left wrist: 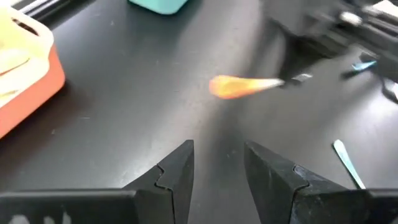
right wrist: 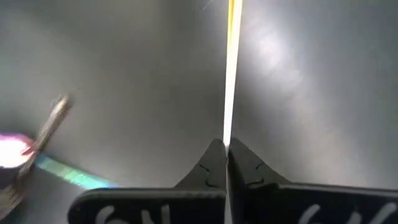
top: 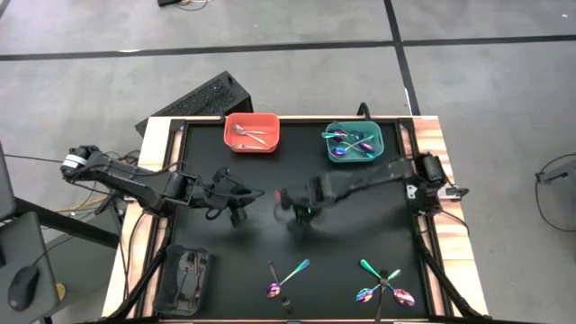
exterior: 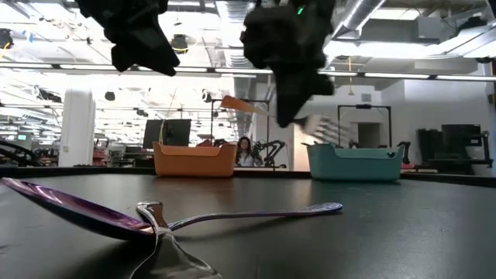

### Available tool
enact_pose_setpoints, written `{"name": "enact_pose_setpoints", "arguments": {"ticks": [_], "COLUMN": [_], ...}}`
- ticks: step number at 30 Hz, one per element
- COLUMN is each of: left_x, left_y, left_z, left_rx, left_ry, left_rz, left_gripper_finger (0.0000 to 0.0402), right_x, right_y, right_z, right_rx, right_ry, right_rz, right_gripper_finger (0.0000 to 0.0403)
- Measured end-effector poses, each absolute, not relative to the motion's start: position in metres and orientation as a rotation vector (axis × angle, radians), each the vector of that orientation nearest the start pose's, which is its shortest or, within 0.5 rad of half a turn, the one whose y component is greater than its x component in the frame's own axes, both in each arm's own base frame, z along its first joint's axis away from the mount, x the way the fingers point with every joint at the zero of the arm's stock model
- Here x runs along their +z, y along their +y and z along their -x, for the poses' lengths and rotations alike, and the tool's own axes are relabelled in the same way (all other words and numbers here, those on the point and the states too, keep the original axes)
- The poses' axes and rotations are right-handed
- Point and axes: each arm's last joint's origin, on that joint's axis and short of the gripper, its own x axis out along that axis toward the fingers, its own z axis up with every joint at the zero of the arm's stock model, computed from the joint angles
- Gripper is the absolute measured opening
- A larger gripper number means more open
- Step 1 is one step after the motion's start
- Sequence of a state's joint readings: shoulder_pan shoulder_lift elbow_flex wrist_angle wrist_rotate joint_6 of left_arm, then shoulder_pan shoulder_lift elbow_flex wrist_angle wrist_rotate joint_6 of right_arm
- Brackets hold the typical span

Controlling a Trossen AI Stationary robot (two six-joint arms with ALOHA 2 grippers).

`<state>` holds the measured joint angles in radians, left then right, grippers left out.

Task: Sort silverware by color (type)
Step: Put the orange fork into the orange bin

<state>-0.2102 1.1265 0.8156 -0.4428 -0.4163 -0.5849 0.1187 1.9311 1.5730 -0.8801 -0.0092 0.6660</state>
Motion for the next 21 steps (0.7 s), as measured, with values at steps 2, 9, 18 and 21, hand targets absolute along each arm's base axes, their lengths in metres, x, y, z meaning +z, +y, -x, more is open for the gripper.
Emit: {"name": "enact_pose_setpoints", "arguments": {"ticks": [2,9,18,21], "left_x": [0.263,0.269,0.281,0.284], "left_y": [-0.032,-0.016,0.012,0.019], "left_z": [-0.225,-0.217,-0.201,-0.199], "left_rx": [0.404,0.486,0.694,0.749], "left_ry": [0.620,0.604,0.490,0.458], "left_rz": [0.343,0.386,0.428,0.431], "left_gripper_finger": [0.0125,0.0125,0.0125,0.0125], "right_x": [0.230,0.251,0.286,0.289], "right_y": [0.022,-0.061,-0.154,-0.180], "right_z": [-0.397,-0.410,-0.414,-0.415], "right_rx": [-0.300,-0.281,-0.305,-0.310], "right_ry": [1.184,1.037,0.687,0.580], "right_rz": [-0.474,-0.357,-0.207,-0.181], "right_gripper_finger": [0.0008,0.0008,0.0008,0.0008]}}
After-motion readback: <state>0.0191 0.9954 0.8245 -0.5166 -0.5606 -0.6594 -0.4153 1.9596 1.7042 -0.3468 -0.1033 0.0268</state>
